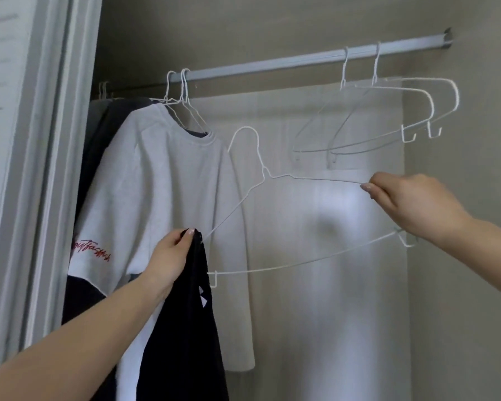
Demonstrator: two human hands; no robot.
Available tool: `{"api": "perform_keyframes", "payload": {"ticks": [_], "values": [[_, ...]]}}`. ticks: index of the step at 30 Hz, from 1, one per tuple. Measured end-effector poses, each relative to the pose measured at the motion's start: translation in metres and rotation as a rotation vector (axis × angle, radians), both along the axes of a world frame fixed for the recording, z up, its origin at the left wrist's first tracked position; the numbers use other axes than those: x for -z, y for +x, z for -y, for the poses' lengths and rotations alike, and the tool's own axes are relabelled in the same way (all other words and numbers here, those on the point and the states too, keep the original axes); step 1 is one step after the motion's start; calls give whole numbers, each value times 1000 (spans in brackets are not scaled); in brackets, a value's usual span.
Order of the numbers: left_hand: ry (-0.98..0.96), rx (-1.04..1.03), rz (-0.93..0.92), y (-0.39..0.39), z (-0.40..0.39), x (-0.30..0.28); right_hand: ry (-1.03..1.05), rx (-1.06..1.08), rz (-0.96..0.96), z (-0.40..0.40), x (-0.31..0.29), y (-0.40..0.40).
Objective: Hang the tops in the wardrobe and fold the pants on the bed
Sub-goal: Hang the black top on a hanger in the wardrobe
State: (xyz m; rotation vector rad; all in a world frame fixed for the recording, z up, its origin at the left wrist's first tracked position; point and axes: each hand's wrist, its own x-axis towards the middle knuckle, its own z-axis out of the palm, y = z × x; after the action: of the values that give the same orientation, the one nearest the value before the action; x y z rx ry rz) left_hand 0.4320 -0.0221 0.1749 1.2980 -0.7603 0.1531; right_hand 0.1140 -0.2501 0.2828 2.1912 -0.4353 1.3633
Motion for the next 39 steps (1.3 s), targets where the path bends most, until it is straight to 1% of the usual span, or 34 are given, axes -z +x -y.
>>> {"api": "perform_keyframes", "payload": {"ticks": [4,7,10,14,20,22,25,26,27,29,30,32,34,36,37,39], "values": [[119,126,45,-11,-7,7,-12,-42,8,-2,8,-2],[147,150,137,-22,-7,10,-11,-53,-8,-6,17,-1],[122,121,188,-35,-1,8,-3,-73,-55,-14,30,10],[81,84,163,-49,1,1,46,-71,-66,-17,49,24],[61,-74,233,-56,2,1,50,-86,-78,-16,67,30],[58,-84,252,-60,3,4,45,-62,-77,-17,70,33],[79,-58,264,-63,6,5,43,28,-103,-21,70,36],[93,-66,270,-64,7,4,24,36,-109,-25,70,36],[108,-72,284,-64,7,3,-46,18,-95,-28,69,35],[126,-73,333,-66,7,2,-251,-47,-32,-37,73,34],[127,-65,360,-67,7,3,-313,-77,-28,-45,79,36],[115,-42,401,-70,8,2,-414,-198,-117,-65,96,42],[126,-29,436,-75,8,0,-448,-389,-246,-92,121,52],[152,-23,449,-80,8,-4,-373,-557,-380,-113,152,62],[164,-31,438,-83,8,-5,-304,-598,-455,-122,167,67],[171,-28,390,-87,7,-6,-106,-562,-590,-134,196,77]]}}
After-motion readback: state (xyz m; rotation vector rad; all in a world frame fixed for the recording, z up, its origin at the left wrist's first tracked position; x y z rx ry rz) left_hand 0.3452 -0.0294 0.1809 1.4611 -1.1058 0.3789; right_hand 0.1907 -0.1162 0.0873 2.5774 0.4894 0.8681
